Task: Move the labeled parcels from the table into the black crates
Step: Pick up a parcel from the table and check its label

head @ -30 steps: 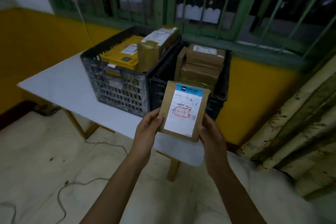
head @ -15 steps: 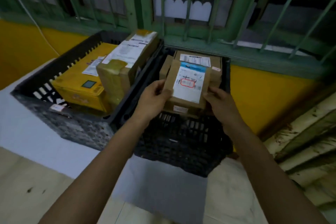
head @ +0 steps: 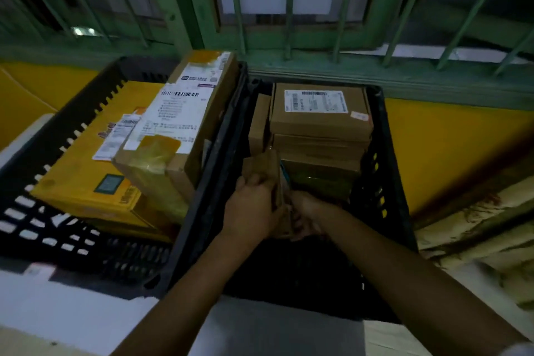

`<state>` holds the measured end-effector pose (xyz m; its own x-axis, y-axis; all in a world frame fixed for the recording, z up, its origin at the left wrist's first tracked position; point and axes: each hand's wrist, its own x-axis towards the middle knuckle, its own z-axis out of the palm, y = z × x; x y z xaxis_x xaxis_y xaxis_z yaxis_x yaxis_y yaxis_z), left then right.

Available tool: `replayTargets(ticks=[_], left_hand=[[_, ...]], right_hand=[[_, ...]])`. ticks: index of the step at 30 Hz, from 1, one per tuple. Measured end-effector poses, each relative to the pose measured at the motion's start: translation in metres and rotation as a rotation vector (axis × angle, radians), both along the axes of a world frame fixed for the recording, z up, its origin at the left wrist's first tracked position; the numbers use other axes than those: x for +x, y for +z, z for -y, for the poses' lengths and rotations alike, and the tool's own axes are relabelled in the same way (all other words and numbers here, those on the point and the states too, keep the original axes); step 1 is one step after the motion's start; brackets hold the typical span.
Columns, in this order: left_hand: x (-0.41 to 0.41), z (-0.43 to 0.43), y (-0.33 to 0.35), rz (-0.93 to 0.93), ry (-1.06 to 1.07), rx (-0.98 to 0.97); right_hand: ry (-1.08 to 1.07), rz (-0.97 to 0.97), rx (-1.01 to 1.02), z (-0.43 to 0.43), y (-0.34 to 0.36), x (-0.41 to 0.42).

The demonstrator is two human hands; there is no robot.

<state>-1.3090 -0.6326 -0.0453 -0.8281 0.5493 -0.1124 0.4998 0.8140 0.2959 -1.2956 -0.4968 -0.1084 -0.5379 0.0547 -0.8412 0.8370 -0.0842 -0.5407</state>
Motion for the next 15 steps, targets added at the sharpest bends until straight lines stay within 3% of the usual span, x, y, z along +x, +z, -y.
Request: replayTargets(ticks=[6, 9, 15], left_hand=[[-0.007, -0.012, -0.015, 0.095, -0.192, -0.341], [-0.009, -0.014, -0.019, 0.174, -0.192, -0.408], [-0.01, -0.019, -0.012, 0.212, -0.206, -0.437]], right_hand=[[-0.309, -0.102, -0.209, 0.021, -0.029, -0.027], [-0.223, -0.168, -0.178, 0.023, -0.034, -0.028], [-0.059, -0.035, -0.042, 0.022, -0.018, -0.034]])
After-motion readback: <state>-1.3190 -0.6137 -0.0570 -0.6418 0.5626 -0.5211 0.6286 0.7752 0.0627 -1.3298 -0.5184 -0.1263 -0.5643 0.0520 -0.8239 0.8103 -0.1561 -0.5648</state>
